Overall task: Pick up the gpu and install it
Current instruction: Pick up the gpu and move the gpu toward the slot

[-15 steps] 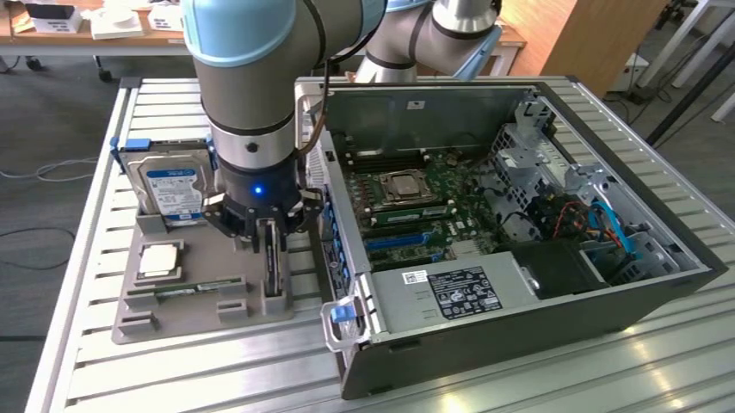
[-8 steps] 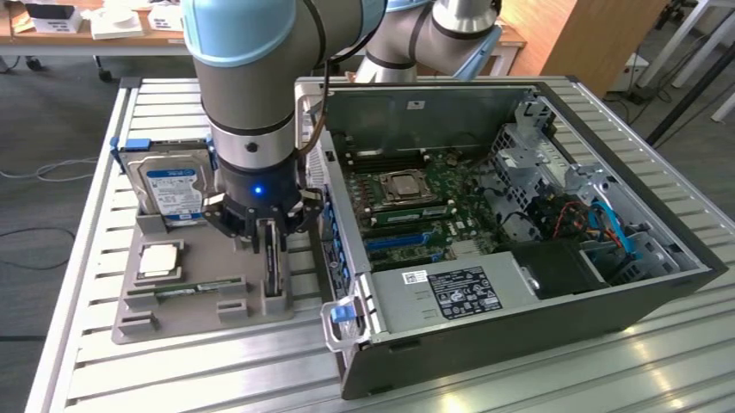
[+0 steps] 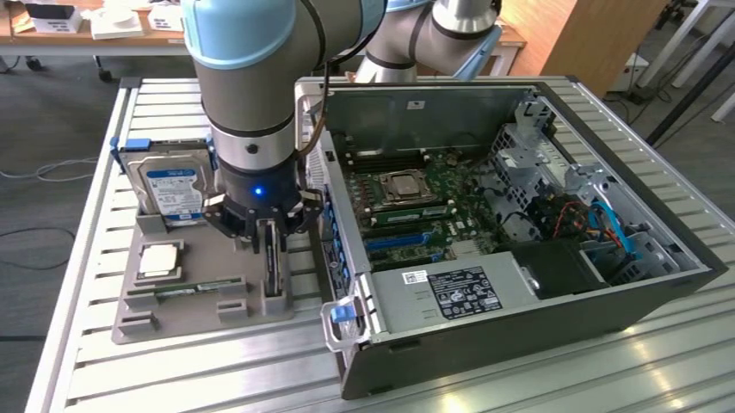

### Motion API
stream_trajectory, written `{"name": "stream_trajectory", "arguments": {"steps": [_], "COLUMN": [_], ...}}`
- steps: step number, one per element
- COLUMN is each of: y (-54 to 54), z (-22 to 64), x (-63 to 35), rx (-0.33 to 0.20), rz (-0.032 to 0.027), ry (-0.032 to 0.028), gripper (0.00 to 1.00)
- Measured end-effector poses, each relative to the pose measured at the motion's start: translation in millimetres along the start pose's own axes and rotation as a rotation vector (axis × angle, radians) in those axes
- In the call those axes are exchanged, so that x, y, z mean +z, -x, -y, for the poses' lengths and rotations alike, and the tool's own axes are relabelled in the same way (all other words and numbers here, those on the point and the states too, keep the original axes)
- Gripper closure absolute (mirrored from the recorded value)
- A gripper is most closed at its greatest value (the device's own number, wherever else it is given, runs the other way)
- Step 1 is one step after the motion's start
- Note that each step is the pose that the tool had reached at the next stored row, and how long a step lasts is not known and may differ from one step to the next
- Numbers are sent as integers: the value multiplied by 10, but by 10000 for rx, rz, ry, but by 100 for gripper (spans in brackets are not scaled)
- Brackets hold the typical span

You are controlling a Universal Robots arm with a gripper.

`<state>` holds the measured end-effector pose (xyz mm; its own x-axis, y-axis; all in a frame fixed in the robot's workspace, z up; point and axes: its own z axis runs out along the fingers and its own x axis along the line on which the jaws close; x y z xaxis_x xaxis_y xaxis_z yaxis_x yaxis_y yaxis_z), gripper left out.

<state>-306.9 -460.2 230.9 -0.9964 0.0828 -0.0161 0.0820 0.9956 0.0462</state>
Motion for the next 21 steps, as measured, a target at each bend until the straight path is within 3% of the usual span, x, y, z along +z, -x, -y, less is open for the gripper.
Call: {"name": "stream_trajectory", "arguments": {"steps": [21], "y": [16], "z": [-10], "x": [5], "rx": [2], "rz": [-1], "ry": [0], "gripper": [60]}}
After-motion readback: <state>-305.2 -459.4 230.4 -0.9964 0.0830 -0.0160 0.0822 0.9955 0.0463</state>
